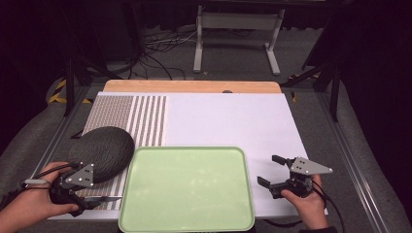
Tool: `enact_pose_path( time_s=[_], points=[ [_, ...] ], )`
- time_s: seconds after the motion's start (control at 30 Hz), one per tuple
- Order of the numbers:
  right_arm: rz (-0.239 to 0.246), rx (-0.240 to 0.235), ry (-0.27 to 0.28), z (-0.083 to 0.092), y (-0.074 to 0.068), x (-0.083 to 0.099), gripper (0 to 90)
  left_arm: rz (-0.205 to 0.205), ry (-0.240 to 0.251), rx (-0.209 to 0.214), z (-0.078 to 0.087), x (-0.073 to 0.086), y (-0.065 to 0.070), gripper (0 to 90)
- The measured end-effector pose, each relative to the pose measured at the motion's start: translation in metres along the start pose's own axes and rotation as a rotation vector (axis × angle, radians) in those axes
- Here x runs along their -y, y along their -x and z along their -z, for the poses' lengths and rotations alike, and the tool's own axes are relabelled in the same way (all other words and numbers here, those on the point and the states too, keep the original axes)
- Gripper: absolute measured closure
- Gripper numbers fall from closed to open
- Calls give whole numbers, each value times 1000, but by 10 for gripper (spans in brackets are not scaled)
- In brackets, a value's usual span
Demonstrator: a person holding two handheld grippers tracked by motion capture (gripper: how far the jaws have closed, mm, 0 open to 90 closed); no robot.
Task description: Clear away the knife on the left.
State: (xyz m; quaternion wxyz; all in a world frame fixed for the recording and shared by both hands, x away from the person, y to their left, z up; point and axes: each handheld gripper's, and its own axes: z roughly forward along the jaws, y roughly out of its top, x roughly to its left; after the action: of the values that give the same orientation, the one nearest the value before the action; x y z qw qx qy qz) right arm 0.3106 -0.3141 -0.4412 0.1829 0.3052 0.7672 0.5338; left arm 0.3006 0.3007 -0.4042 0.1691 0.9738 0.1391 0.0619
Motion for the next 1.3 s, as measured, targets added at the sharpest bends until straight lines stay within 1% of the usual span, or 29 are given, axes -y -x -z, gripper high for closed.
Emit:
enact_pose_path(
  time_s=[0.17, 0.37, 0.4, 0.47, 0.6, 0.63, 0.7, 0.73, 0.87, 0.9, 0.93, 0.97, 1.0, 1.07, 1.13, 1.2, 1.27, 1.3],
  points=[
    [-1, -6, -7, -2, 0, 0, 25, -29, -43, 33, -5, 2, -2, 285],
    [6, -10, -6, -2, -1, 0, 28, -56, -128, 54, -12, 7, -5, 366],
    [6, -10, -6, -2, -1, 0, 28, -55, -142, 52, -12, 8, -6, 370],
    [5, -12, -7, -2, -1, 0, 29, -77, -175, 45, -13, 9, -7, 399],
    [7, -16, -9, -2, -1, 1, 28, -94, -219, 56, -15, 11, -9, 421],
    [7, -16, -9, -2, -1, 1, 28, -94, -219, 56, -15, 11, -9, 422],
    [6, -17, -10, -2, -2, 1, 29, -101, -256, 56, -18, 12, -10, 425],
    [9, -18, -11, -2, -2, 0, 29, -110, -286, 57, -20, 13, -12, 446],
    [10, -19, -12, -3, -2, 1, 29, -114, -310, 56, -21, 15, -13, 475],
    [10, -19, -12, -3, -2, 1, 29, -117, -324, 49, -22, 16, -14, 475],
    [10, -20, -12, -3, -2, 1, 29, -132, -344, 32, -22, 16, -14, 488],
    [11, -20, -13, -3, -2, 1, 29, -140, -365, 24, -23, 16, -14, 502],
    [12, -20, -14, -3, -2, 1, 28, -156, -386, 21, -23, 16, -13, 513],
    [10, -19, -13, -3, -2, 1, 28, -169, -397, 25, -24, 16, -12, 550],
    [8, -16, -15, -3, -2, 1, 28, -189, -416, 42, -25, 15, -13, 600],
    [10, -20, -12, -3, -2, 1, 28, -199, -428, 41, -26, 16, -12, 642],
    [11, -22, -12, -3, -2, 1, 28, -224, -442, 44, -27, 16, -13, 705],
    [10, -21, -11, -2, -2, 1, 27, -226, -437, 49, -28, 16, -13, 741]
  ],
)
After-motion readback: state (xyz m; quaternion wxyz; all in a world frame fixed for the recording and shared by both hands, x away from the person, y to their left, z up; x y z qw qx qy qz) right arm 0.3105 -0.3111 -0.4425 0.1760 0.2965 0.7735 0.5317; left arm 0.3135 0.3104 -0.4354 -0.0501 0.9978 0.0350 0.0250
